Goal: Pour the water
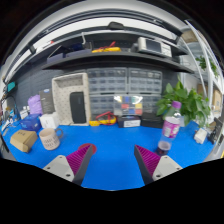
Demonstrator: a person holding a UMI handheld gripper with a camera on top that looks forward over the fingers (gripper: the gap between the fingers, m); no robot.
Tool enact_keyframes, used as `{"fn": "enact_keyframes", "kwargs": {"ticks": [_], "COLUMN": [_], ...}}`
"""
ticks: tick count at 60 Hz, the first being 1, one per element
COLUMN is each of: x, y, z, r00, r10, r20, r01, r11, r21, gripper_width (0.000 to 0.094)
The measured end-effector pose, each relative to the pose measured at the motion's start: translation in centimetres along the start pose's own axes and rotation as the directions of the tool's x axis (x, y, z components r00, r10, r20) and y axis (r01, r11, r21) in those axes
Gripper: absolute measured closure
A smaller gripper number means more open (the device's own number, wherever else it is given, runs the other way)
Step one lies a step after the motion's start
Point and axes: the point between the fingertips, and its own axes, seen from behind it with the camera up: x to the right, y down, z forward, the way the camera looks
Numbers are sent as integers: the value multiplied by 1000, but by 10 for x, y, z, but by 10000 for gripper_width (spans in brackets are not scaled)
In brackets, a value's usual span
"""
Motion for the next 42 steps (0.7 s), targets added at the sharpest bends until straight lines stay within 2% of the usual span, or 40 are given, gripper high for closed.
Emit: {"fn": "enact_keyframes", "kwargs": {"ticks": [12,18,32,42], "x": [116,157,207,216], "y": [21,16,-8,-20], "z": [-5,7,68,103], "r00": [992,989,992,996], "r10": [49,46,28,20], "r20": [-120,-142,-125,-84], "r01": [-51,-46,-19,-11], "r11": [999,999,997,995], "r21": [-17,4,69,102], "gripper_width": [93,91,93,188]}}
